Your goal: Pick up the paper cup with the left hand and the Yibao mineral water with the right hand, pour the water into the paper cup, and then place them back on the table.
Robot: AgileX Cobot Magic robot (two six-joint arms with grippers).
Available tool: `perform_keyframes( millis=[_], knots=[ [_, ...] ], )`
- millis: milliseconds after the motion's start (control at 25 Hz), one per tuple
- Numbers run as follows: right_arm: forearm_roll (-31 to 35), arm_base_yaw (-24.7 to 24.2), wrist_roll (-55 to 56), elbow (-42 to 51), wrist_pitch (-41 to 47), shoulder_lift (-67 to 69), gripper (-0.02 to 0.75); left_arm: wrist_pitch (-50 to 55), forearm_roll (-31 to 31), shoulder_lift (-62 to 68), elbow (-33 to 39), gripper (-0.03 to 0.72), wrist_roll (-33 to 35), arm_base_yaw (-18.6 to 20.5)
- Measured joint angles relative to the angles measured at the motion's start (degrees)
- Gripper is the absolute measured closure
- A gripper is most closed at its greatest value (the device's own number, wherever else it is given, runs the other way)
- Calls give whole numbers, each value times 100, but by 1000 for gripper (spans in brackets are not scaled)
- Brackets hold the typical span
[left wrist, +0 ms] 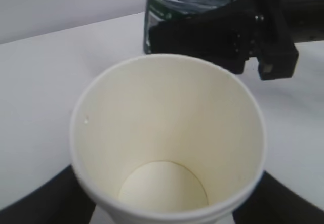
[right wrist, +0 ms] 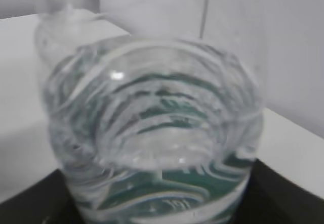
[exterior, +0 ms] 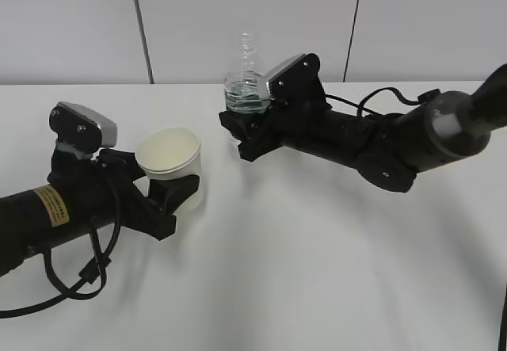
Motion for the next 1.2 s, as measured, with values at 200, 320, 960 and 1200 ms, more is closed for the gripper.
perform_keyframes(
  millis=[200,320,960,1200],
  knots=[
    [-371,96,-68,-232,188,0,280,0,45,0,0,225,-19,-35],
    [-536,107,-414,-235,227,0,280,0,48,0,0,225,-24,-35],
    [-679,107,-2616,-235,243,0,280,83,503,0,0,225,-37,-35],
    [-687,107,-3381,-235,243,0,280,87,550,0,0,225,-37,-35]
  ],
)
